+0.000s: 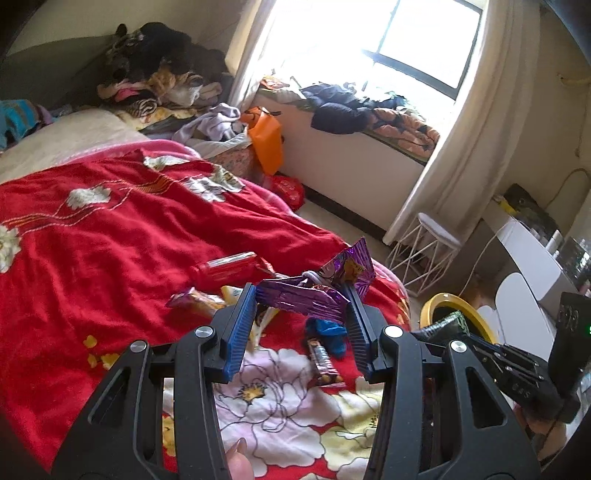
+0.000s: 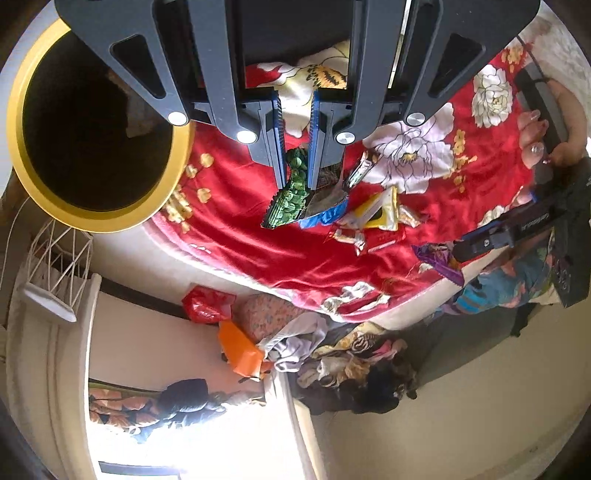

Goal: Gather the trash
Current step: 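Carry the purple wrapper and green packet over the yellow-rimmed bin with both tools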

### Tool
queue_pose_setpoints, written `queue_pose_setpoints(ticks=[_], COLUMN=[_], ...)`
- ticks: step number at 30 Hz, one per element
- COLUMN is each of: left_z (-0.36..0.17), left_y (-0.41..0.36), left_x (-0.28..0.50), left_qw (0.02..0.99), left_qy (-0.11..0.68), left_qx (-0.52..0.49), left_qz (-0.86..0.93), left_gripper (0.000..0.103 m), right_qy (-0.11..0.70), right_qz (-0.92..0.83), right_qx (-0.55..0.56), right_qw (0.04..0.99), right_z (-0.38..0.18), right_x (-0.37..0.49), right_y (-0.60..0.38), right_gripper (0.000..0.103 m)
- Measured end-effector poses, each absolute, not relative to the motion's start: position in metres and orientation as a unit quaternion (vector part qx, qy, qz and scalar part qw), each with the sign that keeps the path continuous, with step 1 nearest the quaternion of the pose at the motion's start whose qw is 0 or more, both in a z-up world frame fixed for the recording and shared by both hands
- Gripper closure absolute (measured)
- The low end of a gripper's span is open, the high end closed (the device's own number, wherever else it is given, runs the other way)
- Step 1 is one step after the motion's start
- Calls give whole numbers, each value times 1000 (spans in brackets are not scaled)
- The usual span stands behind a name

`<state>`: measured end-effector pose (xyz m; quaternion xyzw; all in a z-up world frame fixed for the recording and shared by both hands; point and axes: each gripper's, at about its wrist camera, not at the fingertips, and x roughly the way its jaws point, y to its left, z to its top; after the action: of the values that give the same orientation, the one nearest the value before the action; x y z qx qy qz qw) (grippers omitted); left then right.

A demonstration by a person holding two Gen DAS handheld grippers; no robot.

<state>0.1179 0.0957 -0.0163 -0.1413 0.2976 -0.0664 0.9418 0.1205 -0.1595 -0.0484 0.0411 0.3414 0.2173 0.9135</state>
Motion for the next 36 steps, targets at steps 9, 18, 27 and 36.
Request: queue_pose_setpoints(ticks=[9, 18, 27, 36], left_z=[-10, -3, -1, 0], left_y=[74, 52, 22, -13], left_x=[115, 111, 110, 111], left_qw=[943, 944, 942, 939], left_qy=[295, 290, 294, 298], left_qx=[-127, -114, -98, -81], left_qz=[-85, -105, -127, -149], left_gripper=[64, 64, 64, 64], right_qy=[325, 307, 289, 278], right_qz=[191, 164, 137, 104], right_qx=[59, 75, 88, 103], right_qw=[924, 935, 943, 949], right_z=[-39, -30, -25, -24], right_x=[119, 117, 113, 111], right_y=[-183, -208, -235, -266], right_gripper=[92, 92, 92, 92])
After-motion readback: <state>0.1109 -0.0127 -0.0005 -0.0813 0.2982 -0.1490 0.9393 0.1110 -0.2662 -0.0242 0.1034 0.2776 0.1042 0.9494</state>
